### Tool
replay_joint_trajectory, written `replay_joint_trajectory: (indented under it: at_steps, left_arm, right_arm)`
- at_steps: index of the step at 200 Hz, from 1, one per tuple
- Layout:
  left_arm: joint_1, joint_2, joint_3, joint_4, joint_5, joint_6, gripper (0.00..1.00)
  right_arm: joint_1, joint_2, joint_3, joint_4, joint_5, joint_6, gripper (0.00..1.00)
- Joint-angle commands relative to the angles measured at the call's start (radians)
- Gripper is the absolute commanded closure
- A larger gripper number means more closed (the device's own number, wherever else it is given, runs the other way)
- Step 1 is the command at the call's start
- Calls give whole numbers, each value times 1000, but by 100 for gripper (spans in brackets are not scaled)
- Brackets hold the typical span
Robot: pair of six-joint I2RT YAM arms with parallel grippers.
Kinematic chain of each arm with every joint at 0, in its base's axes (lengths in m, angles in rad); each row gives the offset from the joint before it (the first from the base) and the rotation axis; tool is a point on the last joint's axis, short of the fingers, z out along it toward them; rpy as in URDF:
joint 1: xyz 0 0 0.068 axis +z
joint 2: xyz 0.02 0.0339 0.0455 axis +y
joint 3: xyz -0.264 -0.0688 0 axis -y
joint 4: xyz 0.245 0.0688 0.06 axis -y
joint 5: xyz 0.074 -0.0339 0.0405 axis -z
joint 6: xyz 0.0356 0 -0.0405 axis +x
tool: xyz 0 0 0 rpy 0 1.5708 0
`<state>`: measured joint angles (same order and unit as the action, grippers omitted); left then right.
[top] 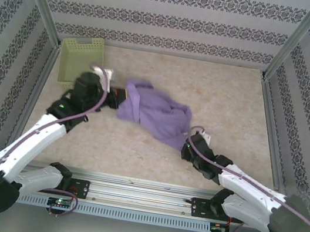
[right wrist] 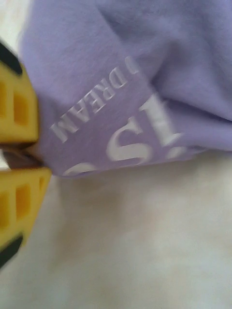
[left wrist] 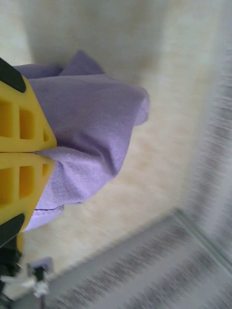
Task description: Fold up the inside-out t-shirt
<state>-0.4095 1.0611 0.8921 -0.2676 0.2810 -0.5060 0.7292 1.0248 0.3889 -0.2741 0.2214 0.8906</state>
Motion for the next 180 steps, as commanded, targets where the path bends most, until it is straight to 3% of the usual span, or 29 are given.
replay_joint_trajectory:
  at_steps: [1,31,57,78,115,125,137,166,180]
  left_arm:
    - [-15,-10,-194,17,54,-60,100]
    - [-16,-52,-352,31,0,-96,100]
    - [-16,-100,-410,45,-30,-114,100]
    - [-16,-122,-425,51,-44,-119,100]
    - [-15,-137,-411,33,-57,-112,100]
    - [-15,-139,-405,21,-69,-110,100]
    - [-13,-140,-392,-5,-100,-116,100]
    - [7,-131,-304,-110,-205,-92,100]
    - [25,-134,-249,-152,-246,-71,100]
  right_arm:
    - [19,29,9,-33,10,67,57]
    - [-18,69,173,-151,91,-58,33]
    - [-89,166,338,-149,68,-151,23]
    - [-129,326,512,-162,21,-204,20]
    - [-111,622,761,-186,-77,-232,22]
    - [-99,686,804,-208,-82,-227,26]
    - [-95,750,852,-243,-84,-224,38]
    - [-104,793,929,-281,-54,-248,82]
    - [-109,757,958,-281,-44,-264,97]
